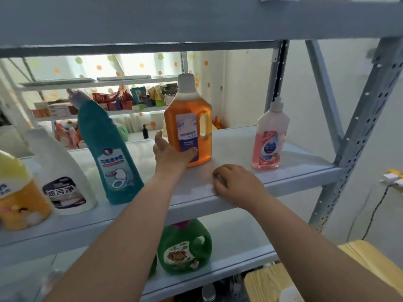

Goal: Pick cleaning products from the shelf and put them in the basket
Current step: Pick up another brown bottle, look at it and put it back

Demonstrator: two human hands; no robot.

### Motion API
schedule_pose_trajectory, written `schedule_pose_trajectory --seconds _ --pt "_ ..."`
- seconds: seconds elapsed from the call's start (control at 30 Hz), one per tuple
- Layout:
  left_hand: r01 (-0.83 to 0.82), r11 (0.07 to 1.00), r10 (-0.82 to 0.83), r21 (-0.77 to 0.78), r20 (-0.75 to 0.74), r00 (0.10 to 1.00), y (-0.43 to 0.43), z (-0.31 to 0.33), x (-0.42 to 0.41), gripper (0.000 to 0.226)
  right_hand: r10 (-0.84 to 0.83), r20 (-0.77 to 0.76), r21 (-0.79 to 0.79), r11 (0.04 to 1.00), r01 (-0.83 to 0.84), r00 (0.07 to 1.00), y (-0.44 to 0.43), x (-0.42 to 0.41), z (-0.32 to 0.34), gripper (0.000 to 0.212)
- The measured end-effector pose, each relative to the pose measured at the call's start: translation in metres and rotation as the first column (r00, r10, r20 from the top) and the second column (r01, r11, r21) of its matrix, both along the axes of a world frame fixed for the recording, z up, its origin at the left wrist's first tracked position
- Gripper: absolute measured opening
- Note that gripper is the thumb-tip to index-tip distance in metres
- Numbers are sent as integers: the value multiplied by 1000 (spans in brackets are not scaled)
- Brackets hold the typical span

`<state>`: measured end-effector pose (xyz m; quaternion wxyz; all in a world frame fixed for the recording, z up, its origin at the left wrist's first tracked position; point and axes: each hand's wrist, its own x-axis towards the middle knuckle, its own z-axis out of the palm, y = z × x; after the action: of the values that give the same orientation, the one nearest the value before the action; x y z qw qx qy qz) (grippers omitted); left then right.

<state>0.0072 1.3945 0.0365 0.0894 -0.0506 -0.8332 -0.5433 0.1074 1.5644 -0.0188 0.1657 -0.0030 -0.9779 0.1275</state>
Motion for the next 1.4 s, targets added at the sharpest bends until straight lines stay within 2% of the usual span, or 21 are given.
schedule_pose_trajectory --seconds 0.13,0.27,0.37,0.43,0.53,0.63,0.73,0.83,0.93,1.03,1.13,1.2,1.27,1.3,1.4 --pt "35 999 -35 20 2 999 4 -5 -24 90 13 10 -7 1000 -13 1000 2 1 -1 40" --pt "85 996 -86 -33 -6 996 -2 -9 -38 69 7 14 -16 1000 -7 1000 2 0 0 40" --pt "156 985 -159 69 36 987 -4 -11 -38 72 -12 24 -38 999 13 1000 1 0 2 40" --pt "130 989 -130 69 0 992 -3 -13 -32 79 -30 52 -78 996 34 998 1 1 4 40" --pt "139 987 -135 78 -53 989 -4 -14 -12 76 -69 74 -290 953 88 995 -1 7 9 53" --pt "252 955 -248 157 -47 968 -17 -4 28 60 -68 22 -619 782 67 997 -11 25 17 71" --pt "387 887 -400 254 2 916 -38 7 80 57 14 -64 -842 537 -61 998 -28 52 23 63" --pt "439 814 -499 380 71 863 -64 -3 125 61 74 -124 -944 297 -141 990 -50 86 14 55" --pt "441 793 -540 421 149 828 -90 -35 159 71 75 -113 -969 210 -127 991 -74 124 -18 62" --pt "443 797 -559 411 224 798 -115 -81 187 67 41 -36 -984 171 -42 998 -102 166 -63 70" --pt "426 842 -518 331 274 810 -140 -134 217 57 -2 83 -984 160 82 997 -134 208 -103 77" --pt "414 861 -496 296 302 814 -157 -167 239 59 -16 118 -974 193 119 993 -157 231 -129 70" --pt "383 888 -453 256 336 825 -173 -198 258 67 -12 123 -975 186 123 992 -182 252 -152 59" --pt "363 900 -430 240 362 827 -180 -211 264 70 -6 138 -969 209 136 990 -195 261 -160 58" --pt "269 935 -352 231 512 783 -199 -238 275 75 61 246 -906 368 207 967 -226 279 -178 54"
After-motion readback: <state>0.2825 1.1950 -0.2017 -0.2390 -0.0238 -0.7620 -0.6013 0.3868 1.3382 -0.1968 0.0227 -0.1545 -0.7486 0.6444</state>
